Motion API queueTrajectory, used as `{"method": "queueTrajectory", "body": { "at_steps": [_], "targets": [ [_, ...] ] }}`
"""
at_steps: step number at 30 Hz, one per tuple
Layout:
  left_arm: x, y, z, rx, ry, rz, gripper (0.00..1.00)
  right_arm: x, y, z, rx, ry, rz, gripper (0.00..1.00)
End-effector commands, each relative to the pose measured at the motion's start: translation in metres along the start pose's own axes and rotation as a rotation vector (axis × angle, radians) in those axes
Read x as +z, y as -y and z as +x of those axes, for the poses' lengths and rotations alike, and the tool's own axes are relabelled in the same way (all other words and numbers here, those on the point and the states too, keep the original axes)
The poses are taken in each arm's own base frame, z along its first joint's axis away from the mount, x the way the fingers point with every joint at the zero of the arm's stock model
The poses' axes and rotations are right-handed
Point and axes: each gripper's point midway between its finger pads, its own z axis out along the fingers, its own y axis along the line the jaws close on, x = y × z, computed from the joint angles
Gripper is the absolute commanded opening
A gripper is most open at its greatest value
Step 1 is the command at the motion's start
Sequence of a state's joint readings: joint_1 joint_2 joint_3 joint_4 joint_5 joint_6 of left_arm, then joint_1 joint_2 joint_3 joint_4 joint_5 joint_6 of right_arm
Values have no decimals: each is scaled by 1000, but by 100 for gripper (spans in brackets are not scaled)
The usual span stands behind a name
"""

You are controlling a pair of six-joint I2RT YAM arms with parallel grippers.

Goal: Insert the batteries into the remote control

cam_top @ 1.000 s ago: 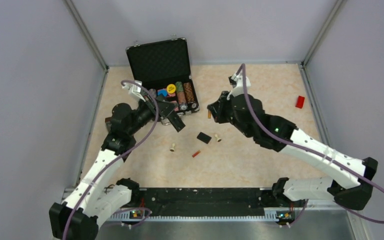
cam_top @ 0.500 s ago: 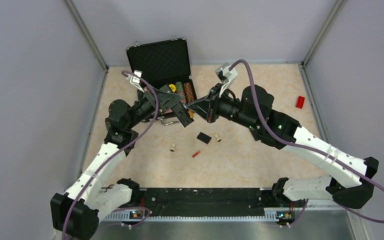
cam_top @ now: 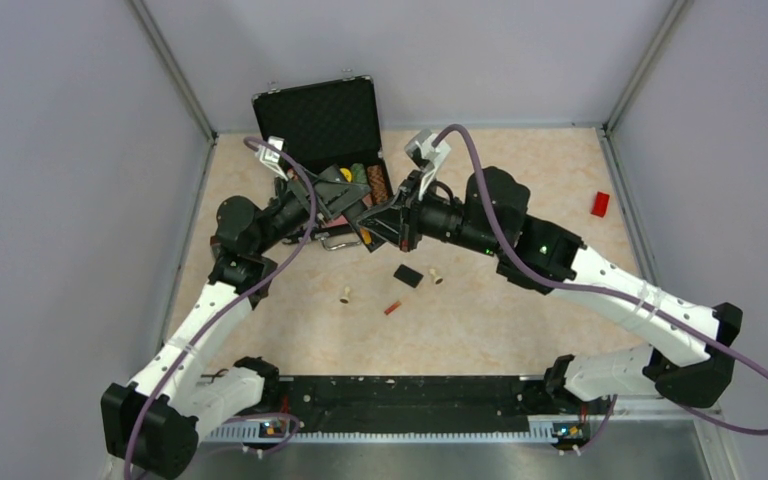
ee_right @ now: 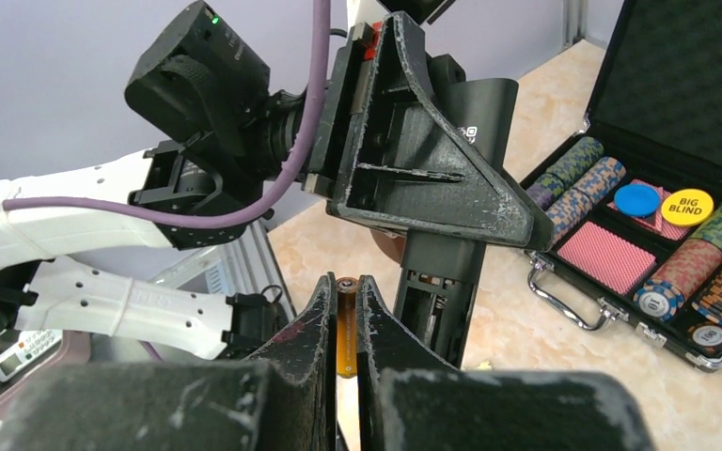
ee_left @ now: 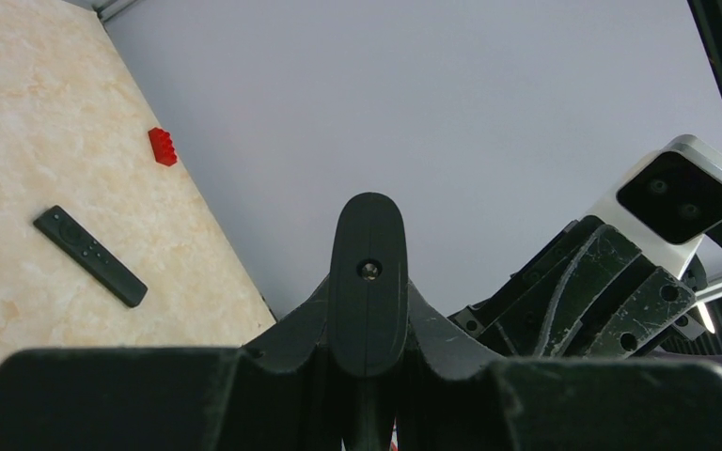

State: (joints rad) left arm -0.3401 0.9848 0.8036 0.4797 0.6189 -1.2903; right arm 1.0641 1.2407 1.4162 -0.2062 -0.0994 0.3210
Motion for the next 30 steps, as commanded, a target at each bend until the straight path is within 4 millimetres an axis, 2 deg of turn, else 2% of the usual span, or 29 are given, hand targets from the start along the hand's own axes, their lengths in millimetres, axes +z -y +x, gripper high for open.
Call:
{"method": "queueTrajectory", "body": {
  "at_steps": [1, 18, 30],
  "targets": [
    [-3, 47, -4, 76, -1, 133, 0, 4, -8, -19, -35, 54, -14, 0],
    [-9, 46, 7, 95, -42, 118, 0, 11, 8, 0, -40, 17, 46, 0],
    [-7, 54, 1, 80, -14, 145, 0, 13, 8, 29, -54, -82, 12, 0]
  ]
}}
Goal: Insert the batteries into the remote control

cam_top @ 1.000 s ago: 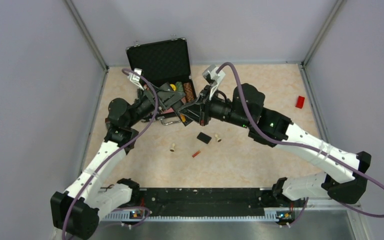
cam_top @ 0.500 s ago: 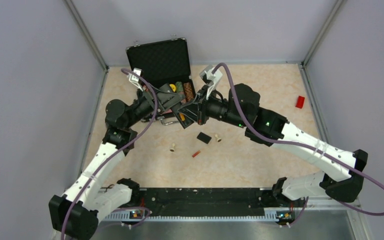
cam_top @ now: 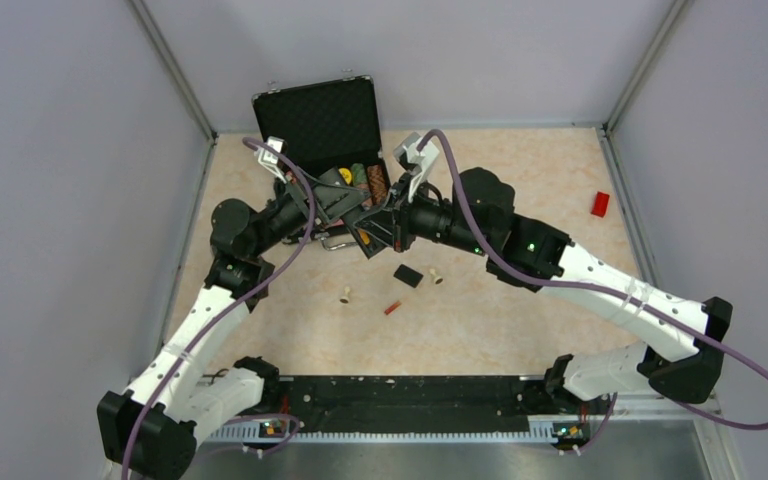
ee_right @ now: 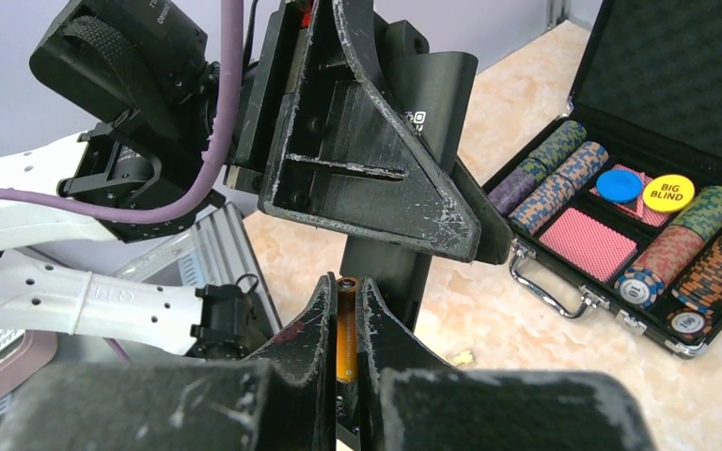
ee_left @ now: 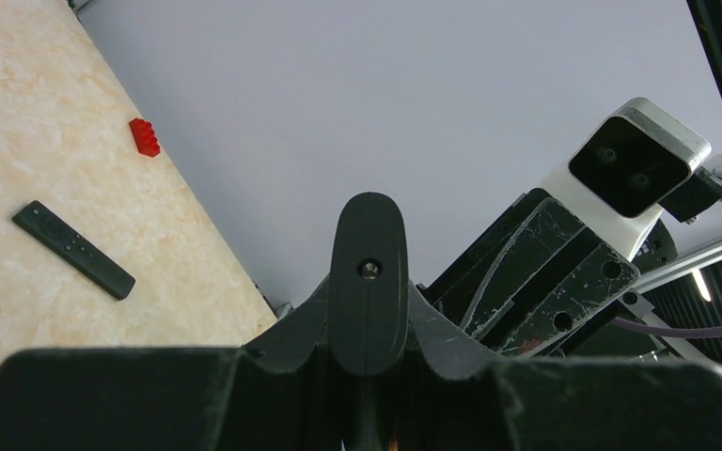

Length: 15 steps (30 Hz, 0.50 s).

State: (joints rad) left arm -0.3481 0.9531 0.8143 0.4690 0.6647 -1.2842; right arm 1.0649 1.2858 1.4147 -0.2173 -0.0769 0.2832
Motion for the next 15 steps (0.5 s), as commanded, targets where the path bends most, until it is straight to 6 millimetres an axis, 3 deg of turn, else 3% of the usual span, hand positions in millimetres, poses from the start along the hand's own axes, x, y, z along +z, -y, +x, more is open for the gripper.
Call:
{"method": "queueTrajectory", "body": {
  "at_steps": [1, 15],
  "targets": [
    [0, 37, -9, 58, 29, 104, 0, 0, -5, 12, -20, -35, -23, 0],
    [2, 29, -11, 39, 44, 86, 0, -4, -1, 21, -4, -61, -6, 7]
  ]
}}
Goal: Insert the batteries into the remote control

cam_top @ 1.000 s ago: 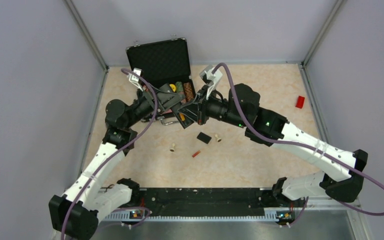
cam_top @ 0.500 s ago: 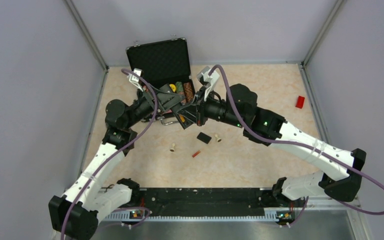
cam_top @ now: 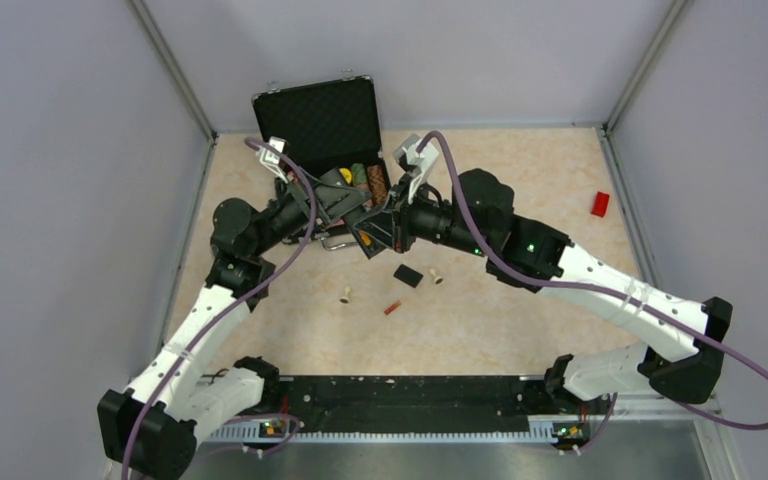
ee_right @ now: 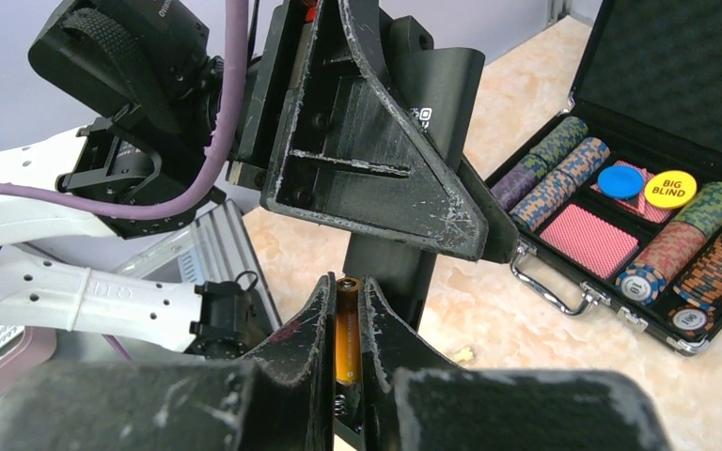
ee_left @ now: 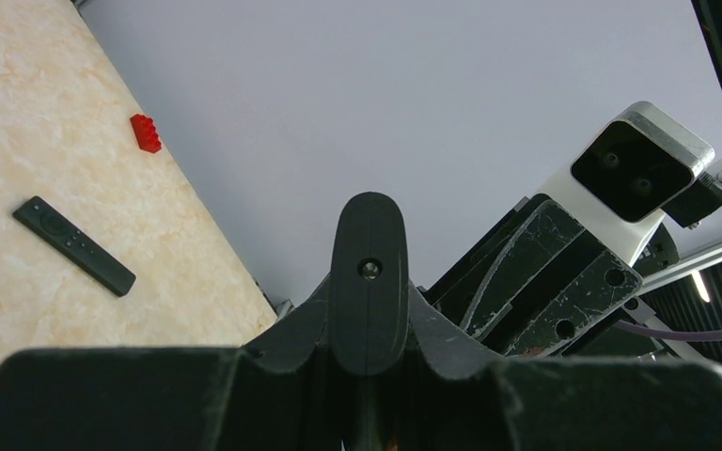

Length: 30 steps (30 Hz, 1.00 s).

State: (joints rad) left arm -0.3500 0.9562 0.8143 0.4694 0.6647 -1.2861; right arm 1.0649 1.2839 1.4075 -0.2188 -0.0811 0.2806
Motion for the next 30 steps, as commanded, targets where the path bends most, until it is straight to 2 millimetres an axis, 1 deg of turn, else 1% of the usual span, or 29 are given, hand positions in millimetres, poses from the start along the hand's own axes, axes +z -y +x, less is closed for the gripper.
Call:
{"method": "queueTrajectory", "body": {
  "at_steps": [1, 8, 12, 18, 24, 30],
  "targets": [
    [1, 29, -11, 42, 47, 86, 0, -4, -1, 20, 1, -58, -3, 7],
    [1, 28, -12, 52, 51, 85, 0, -8, 1, 25, 21, -59, 11, 9],
    [1, 27, -11, 50, 49, 80, 0, -8, 3, 27, 34, -61, 21, 12],
    [2, 23, -9, 44, 41, 72, 0, -5, 7, 19, 61, -43, 57, 23],
    [1, 21, -10, 47, 45, 66, 0, -3, 9, 15, 91, -42, 82, 24],
    [2, 18, -9, 50, 43, 59, 0, -6, 18, 7, 106, -26, 149, 28]
  ]
}}
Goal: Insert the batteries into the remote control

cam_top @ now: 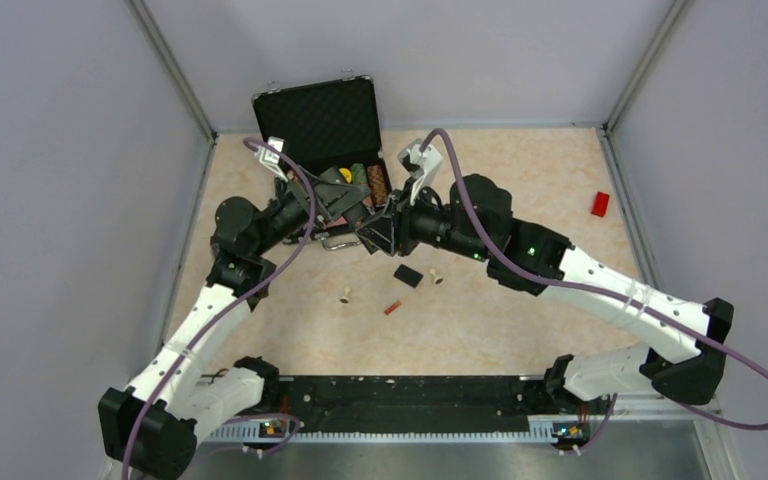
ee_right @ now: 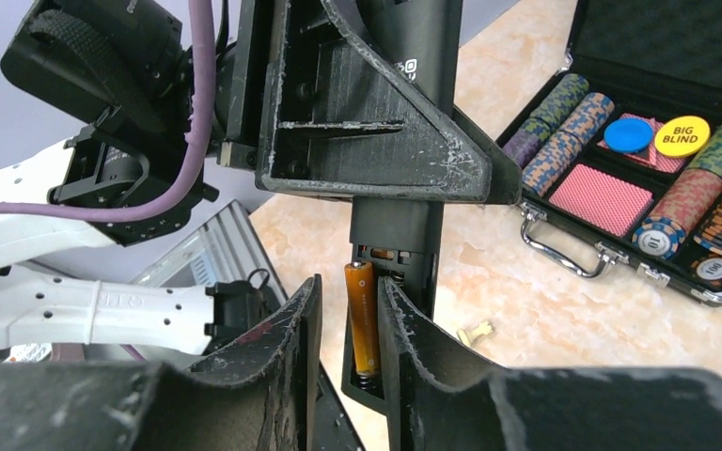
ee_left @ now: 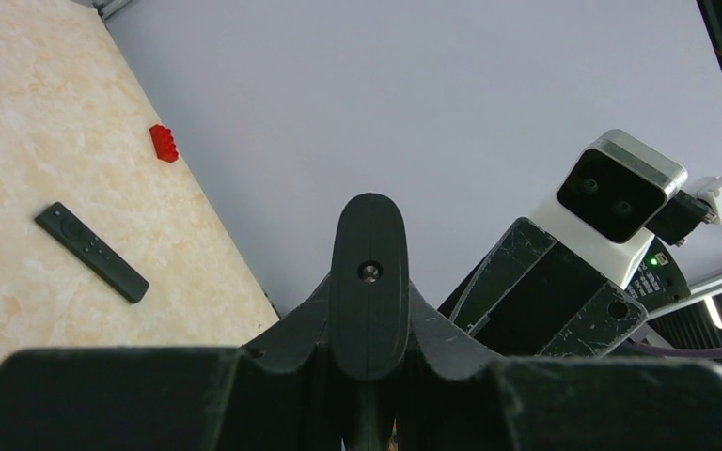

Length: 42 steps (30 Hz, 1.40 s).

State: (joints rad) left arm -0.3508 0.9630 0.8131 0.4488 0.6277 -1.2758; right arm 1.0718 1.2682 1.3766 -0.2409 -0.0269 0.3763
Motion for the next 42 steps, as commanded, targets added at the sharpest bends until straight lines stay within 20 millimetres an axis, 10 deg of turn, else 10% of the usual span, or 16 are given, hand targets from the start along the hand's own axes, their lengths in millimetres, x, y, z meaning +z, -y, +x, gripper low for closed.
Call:
{"method": "queueTrajectory", "body": {
  "at_steps": [1, 13, 23, 33, 42],
  "targets": [
    [-1, 26, -4, 56, 15, 90, 0, -4, 12, -9, 12, 4, 96, 29],
    [-1, 22, -4, 61, 17, 78, 0, -12, 6, -29, 52, 42, 108, 41],
    [0, 29, -8, 73, 30, 93, 0, -40, 17, -34, 321, 106, 213, 94],
    [-1, 32, -8, 76, 39, 103, 0, -18, 0, 5, 730, 87, 74, 98],
    [-2, 31, -7, 70, 42, 103, 0, -12, -7, -16, 802, 193, -12, 98]
  ]
}}
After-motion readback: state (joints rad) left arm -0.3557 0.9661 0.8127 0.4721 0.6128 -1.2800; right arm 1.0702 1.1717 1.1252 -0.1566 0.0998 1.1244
